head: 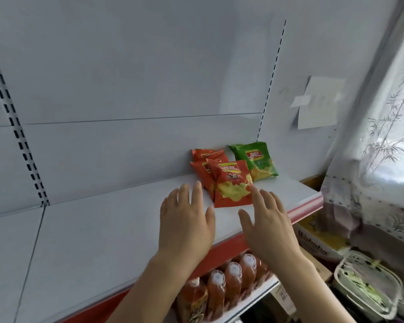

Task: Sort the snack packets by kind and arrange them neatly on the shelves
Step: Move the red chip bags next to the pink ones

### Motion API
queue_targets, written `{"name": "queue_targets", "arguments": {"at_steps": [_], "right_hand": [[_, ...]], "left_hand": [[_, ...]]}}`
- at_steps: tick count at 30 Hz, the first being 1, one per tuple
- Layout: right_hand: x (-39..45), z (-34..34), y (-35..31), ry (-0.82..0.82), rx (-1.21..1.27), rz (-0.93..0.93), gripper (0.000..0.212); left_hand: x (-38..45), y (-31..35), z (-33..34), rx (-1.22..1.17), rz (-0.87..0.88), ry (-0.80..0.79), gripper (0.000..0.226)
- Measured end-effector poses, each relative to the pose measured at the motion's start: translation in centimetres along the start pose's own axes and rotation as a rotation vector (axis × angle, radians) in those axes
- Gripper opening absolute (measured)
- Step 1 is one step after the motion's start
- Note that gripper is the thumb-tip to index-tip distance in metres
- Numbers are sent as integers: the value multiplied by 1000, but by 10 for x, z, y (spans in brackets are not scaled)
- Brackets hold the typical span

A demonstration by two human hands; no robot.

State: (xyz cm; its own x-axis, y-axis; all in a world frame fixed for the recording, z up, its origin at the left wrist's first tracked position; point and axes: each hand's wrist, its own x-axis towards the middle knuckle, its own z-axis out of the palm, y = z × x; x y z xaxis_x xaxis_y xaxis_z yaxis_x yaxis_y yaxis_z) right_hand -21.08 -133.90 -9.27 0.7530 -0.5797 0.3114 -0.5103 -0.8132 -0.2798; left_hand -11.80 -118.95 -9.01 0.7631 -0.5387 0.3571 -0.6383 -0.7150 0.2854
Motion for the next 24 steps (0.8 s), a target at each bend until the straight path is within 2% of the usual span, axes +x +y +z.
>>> {"name": "queue_targets", "arguments": {"at_steps": [3, 5, 7, 9, 12, 14, 16, 18, 21, 24], "right_hand": [[36, 10, 15, -21, 35, -19, 64], [59, 18, 23, -65, 54, -44, 71], [78, 27, 29, -104, 70, -50, 77], [88, 33, 35, -111, 105, -117, 74], [95, 36, 44, 95, 298, -339, 57], [101, 37, 53, 266, 412, -458, 53], [105, 36, 57, 325, 522, -544, 51], [108, 35, 59, 311, 611, -644, 48], [115, 39, 62, 200, 703, -767, 46], [118, 38, 60, 59, 795, -824, 52]], "left_hand": [[33, 22, 17, -116, 48, 15, 63], [47, 34, 25, -168, 70, 32, 60], [60, 40, 32, -184, 46, 49, 60], [67, 41, 39, -199, -1, 26, 61], [74, 49, 43, -265, -83, 15, 63], [81, 54, 42, -356, -198, 91, 64], [89, 60, 41, -461, -323, 159, 59], [95, 63, 40, -604, -427, 184, 53], [93, 64, 42, -809, -509, 247, 45], [83, 60, 42, -818, -555, 353, 46]]}}
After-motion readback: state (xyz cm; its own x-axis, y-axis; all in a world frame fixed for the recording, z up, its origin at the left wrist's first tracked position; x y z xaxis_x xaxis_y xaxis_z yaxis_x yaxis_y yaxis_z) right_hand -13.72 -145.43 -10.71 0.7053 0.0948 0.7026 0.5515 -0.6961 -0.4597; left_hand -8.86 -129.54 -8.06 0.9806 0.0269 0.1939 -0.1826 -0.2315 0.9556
